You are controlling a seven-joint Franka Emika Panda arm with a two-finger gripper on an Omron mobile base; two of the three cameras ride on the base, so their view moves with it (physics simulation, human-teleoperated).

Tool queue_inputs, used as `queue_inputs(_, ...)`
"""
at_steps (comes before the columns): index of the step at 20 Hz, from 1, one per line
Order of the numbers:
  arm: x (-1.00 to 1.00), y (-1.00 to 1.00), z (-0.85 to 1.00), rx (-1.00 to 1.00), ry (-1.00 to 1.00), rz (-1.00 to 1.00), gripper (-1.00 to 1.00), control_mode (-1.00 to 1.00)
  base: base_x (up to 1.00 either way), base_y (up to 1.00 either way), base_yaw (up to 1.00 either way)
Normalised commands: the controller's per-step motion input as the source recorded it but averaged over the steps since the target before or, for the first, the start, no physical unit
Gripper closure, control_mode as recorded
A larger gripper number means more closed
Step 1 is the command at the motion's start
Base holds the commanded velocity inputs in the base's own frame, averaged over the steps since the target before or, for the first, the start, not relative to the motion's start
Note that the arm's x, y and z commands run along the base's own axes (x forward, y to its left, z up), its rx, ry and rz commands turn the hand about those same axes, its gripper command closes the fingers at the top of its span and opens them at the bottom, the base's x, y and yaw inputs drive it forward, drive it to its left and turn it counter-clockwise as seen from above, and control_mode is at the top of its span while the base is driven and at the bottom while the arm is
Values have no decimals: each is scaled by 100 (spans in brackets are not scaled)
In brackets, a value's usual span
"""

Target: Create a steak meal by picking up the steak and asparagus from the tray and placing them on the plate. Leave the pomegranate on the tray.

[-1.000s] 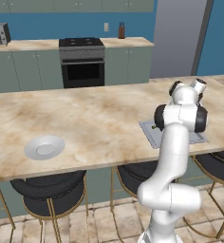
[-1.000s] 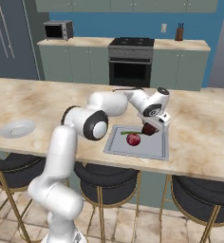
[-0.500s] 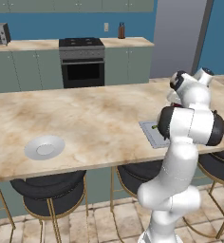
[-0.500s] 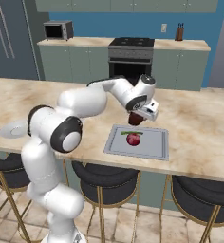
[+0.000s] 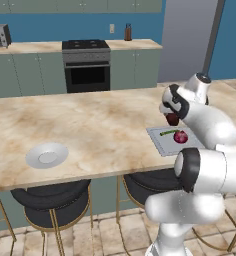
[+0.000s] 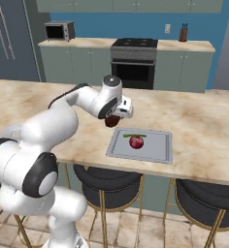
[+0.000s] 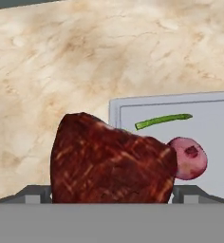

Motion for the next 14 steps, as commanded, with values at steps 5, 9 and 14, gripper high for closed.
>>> queue_inputs(5, -41, 100, 13, -14, 0, 17, 100, -100, 0, 0, 0)
queue_inputs(9, -31, 100, 23, -7, 5, 15, 100, -100, 0, 0, 0)
queue_inputs(14, -29, 100, 23, -4, 9, 14, 100, -100, 0, 0, 0)
